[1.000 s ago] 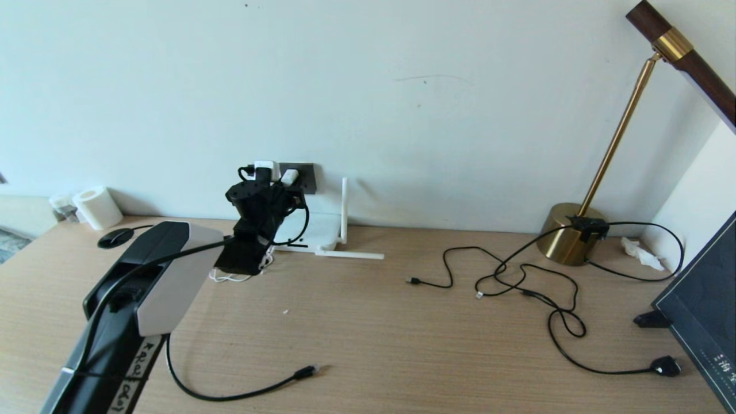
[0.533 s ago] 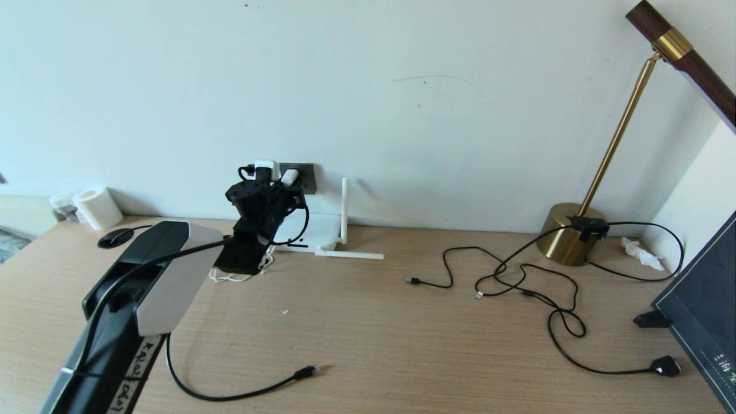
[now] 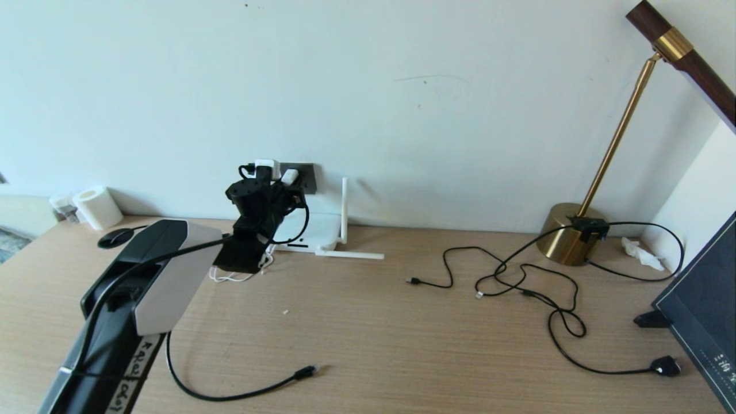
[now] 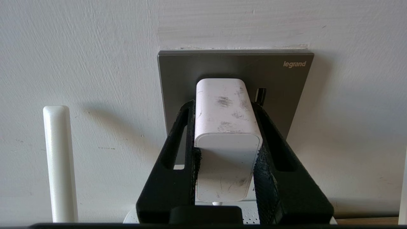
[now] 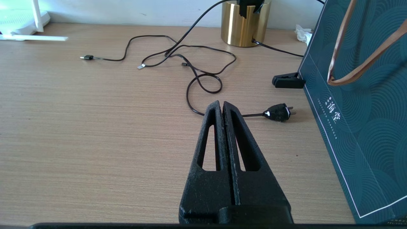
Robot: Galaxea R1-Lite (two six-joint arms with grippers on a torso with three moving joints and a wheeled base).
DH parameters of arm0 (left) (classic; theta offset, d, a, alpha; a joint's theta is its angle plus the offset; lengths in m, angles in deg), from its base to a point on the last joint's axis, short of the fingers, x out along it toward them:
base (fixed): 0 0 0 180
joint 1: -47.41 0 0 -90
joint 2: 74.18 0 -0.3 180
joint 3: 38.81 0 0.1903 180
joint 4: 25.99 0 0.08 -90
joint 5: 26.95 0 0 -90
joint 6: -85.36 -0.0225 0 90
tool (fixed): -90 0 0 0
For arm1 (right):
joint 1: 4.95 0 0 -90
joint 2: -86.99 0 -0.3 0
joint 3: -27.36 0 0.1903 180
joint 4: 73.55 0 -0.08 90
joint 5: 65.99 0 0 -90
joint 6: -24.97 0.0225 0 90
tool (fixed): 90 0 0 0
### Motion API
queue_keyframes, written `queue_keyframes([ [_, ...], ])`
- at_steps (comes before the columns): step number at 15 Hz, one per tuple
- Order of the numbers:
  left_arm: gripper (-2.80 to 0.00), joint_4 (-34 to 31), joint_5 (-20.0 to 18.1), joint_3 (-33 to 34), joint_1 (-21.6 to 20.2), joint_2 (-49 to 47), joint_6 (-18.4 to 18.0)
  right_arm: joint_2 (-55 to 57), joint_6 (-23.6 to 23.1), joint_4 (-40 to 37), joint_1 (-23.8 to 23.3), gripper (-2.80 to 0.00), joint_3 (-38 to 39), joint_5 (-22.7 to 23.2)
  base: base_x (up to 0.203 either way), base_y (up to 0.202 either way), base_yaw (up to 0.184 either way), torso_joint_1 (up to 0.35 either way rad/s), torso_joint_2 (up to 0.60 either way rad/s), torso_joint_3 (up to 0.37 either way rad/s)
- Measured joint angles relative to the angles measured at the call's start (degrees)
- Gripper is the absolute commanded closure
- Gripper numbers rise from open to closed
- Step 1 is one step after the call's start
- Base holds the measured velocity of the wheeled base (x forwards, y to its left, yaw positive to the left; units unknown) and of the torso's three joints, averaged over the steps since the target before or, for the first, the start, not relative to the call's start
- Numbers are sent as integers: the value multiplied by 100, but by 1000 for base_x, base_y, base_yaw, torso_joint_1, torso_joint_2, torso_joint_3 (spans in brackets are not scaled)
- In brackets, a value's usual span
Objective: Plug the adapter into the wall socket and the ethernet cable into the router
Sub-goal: Plug plug into socket
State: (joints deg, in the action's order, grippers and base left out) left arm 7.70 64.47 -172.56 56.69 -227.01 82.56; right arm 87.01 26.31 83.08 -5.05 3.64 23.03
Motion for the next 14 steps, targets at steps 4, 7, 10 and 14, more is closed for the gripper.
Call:
queue_keyframes([
  [4, 0, 24, 0, 0, 4, -22, 0, 0, -1, 0, 0, 0, 0, 2, 0, 0, 0, 0, 0, 0],
  [7, 0, 27, -2, -2, 6, -37, 0, 0, -2, 0, 0, 0, 0, 2, 0, 0, 0, 0, 0, 0],
  [10, -280, 19, -2, -2, 11, -41, -1, 0, 0, 0, 0, 0, 0, 4, 0, 0, 0, 0, 0, 0],
  [14, -280, 72, 9, 5, 17, -57, 0, 0, -2, -1, 2, 0, 0, 2, 0, 0, 0, 0, 0, 0],
])
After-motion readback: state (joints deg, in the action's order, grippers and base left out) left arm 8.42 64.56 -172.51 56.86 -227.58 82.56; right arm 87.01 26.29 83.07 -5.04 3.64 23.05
